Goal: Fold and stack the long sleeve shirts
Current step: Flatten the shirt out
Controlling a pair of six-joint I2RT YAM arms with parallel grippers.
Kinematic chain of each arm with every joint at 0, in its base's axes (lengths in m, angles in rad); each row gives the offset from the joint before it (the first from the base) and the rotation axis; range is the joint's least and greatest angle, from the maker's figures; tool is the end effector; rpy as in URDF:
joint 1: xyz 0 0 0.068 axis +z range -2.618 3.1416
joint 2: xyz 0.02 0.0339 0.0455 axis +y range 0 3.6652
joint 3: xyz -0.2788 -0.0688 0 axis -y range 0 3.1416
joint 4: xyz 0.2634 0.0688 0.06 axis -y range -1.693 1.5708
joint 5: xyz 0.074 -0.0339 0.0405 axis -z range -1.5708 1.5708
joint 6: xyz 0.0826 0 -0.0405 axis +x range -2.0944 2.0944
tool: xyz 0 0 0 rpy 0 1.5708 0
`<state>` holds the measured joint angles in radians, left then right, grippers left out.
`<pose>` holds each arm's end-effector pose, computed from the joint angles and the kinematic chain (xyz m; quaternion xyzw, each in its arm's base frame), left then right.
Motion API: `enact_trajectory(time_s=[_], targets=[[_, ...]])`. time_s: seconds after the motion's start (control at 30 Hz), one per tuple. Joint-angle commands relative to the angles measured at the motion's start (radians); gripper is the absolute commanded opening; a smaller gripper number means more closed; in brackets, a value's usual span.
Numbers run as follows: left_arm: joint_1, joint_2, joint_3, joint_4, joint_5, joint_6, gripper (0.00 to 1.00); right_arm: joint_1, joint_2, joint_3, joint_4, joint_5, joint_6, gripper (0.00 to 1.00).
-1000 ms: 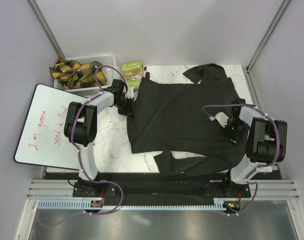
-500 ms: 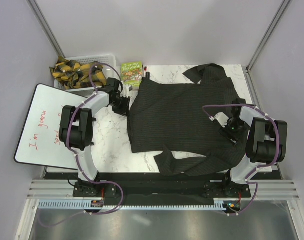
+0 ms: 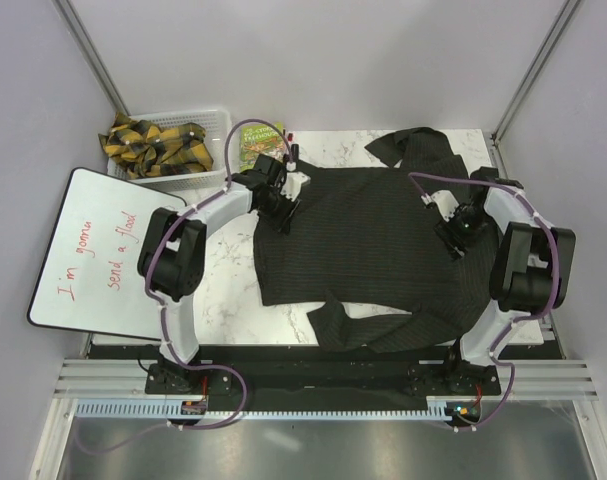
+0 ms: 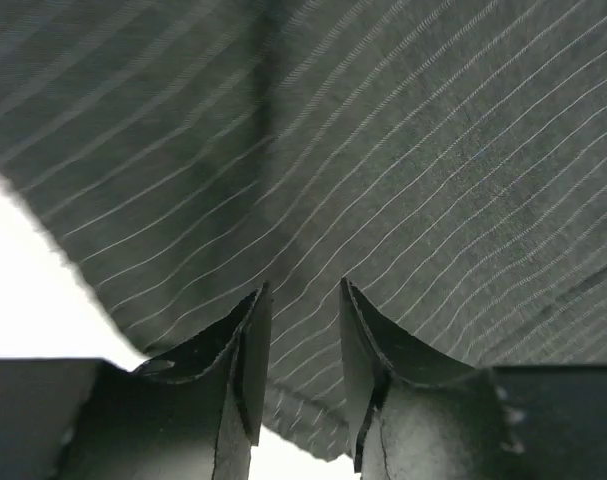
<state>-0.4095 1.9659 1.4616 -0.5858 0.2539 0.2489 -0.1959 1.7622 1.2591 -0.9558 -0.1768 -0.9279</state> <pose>0.4120 -0.2014 0.1596 0.3400 0.9020 -0.1415 0.2255 0.3462 -0.0539 0.1584 -0.3605 0.9269 0.0449 0.0941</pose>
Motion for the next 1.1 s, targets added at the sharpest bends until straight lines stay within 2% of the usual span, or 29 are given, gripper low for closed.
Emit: enact_trajectory(time_s=[0.0, 0.17, 0.3, 0.4, 0.5, 0.6, 0.67, 0.7, 0.73, 0.8, 0.9, 1.07], targets=[[0.002, 0.044, -0.01, -0.009, -0.064, 0.041, 0.38, -0.007, 0.085, -0.003, 0.054, 0.065, 0.028, 0.63], [-0.008, -0.016, -0.161, -0.014, -0.093, 0.023, 0.31, -0.031, 0.053, -0.122, 0.086, 0.092, -0.032, 0.62], [-0.02, -0.105, -0.283, -0.06, -0.084, 0.006, 0.25, -0.033, -0.045, -0.237, 0.075, 0.1, -0.1, 0.61], [-0.026, -0.18, -0.391, -0.121, -0.029, 0.013, 0.25, -0.028, -0.127, -0.32, 0.055, 0.089, -0.175, 0.61], [-0.023, -0.266, -0.454, -0.175, 0.007, 0.038, 0.26, -0.03, -0.197, -0.314, -0.046, 0.034, -0.247, 0.62], [0.018, -0.315, -0.384, -0.177, 0.041, 0.056, 0.33, -0.04, -0.199, -0.184, -0.106, -0.041, -0.22, 0.63], [0.041, -0.296, -0.224, -0.178, 0.062, 0.072, 0.38, -0.042, -0.167, -0.062, -0.118, -0.075, -0.166, 0.63], [0.041, -0.257, -0.171, -0.171, 0.047, 0.075, 0.43, -0.042, -0.118, -0.02, -0.121, -0.102, -0.148, 0.63], [0.043, -0.234, -0.068, -0.161, 0.05, 0.081, 0.45, -0.042, -0.087, 0.02, -0.126, -0.111, -0.126, 0.63], [0.055, -0.181, 0.021, -0.138, 0.039, 0.081, 0.48, -0.042, 0.001, 0.132, -0.121, -0.121, -0.057, 0.62], [0.092, -0.067, 0.199, -0.134, 0.044, 0.078, 0.56, -0.042, 0.097, 0.238, -0.069, -0.09, 0.027, 0.61], [0.15, 0.097, 0.327, -0.108, 0.038, 0.073, 0.65, -0.042, 0.215, 0.341, -0.005, -0.082, 0.116, 0.6]])
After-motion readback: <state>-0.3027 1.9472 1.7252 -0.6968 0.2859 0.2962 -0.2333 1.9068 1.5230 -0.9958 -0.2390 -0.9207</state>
